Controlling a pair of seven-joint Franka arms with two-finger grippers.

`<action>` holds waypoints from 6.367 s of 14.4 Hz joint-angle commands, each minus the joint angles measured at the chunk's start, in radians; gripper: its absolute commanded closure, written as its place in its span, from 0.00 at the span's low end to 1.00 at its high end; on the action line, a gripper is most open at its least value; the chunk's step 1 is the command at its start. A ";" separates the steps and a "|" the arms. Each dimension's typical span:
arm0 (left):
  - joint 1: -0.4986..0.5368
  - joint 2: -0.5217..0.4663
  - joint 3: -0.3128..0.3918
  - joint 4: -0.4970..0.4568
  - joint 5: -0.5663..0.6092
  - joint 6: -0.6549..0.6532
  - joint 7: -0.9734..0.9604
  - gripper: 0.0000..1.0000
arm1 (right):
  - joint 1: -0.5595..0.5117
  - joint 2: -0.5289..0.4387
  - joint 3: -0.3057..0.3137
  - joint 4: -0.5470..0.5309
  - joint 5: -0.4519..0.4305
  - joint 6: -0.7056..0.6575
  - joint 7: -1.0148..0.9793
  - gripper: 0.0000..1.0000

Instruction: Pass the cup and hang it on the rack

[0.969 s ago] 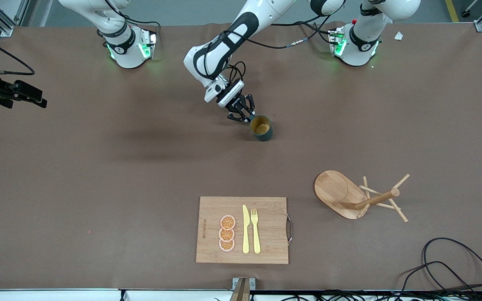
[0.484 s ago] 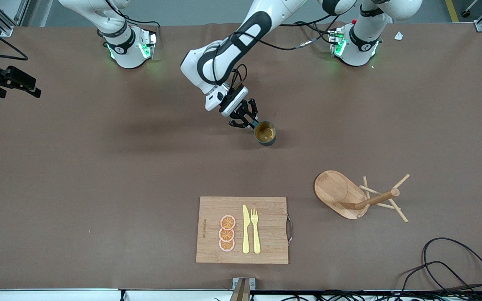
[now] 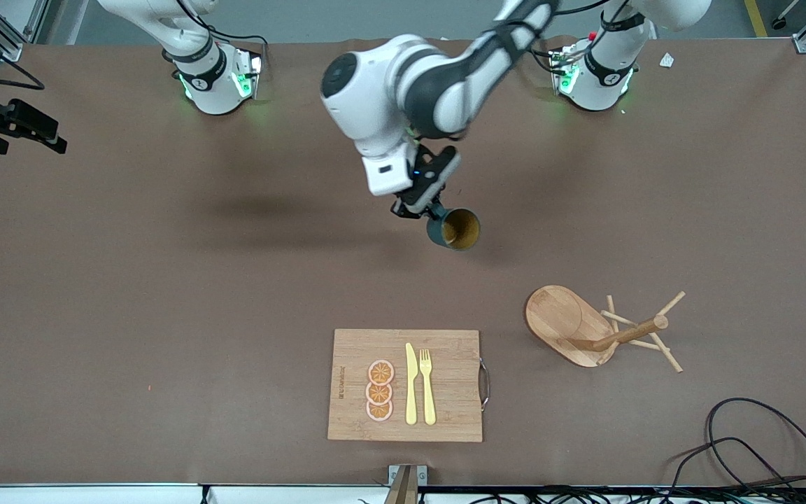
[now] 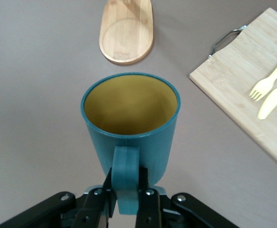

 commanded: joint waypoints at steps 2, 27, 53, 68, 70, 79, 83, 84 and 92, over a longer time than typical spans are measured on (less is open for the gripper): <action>0.153 -0.112 -0.009 -0.037 -0.221 0.051 0.147 0.99 | -0.007 -0.042 0.010 -0.031 -0.011 -0.003 0.013 0.00; 0.933 0.011 -0.005 -0.047 -1.386 -0.153 0.919 0.98 | 0.008 -0.041 0.018 -0.020 -0.008 -0.058 0.106 0.00; 1.042 0.039 -0.009 -0.024 -1.286 -0.187 1.067 0.37 | 0.016 0.090 0.026 0.197 -0.023 -0.137 0.117 0.00; 0.947 -0.343 -0.199 -0.037 -0.336 -0.181 1.492 0.00 | 0.027 0.088 0.027 0.196 -0.025 -0.131 0.116 0.00; 0.953 -0.367 -0.208 -0.050 -0.318 -0.181 1.555 0.00 | 0.030 0.088 0.027 0.196 -0.025 -0.131 0.116 0.00; 0.955 -0.398 -0.202 -0.073 -0.323 -0.179 1.646 0.00 | 0.028 0.085 0.026 0.188 -0.031 -0.111 0.050 0.00; 0.852 -0.412 -0.082 -0.073 -0.325 -0.182 1.668 0.00 | 0.027 0.085 0.024 0.188 -0.032 -0.111 0.024 0.00; 0.838 -0.419 -0.073 -0.073 -0.321 -0.182 1.666 0.00 | 0.025 0.085 0.024 0.190 -0.032 -0.111 0.010 0.00; 0.757 -0.528 0.028 -0.180 -0.334 -0.173 1.623 0.00 | 0.002 0.085 0.019 0.190 -0.032 -0.112 -0.038 0.00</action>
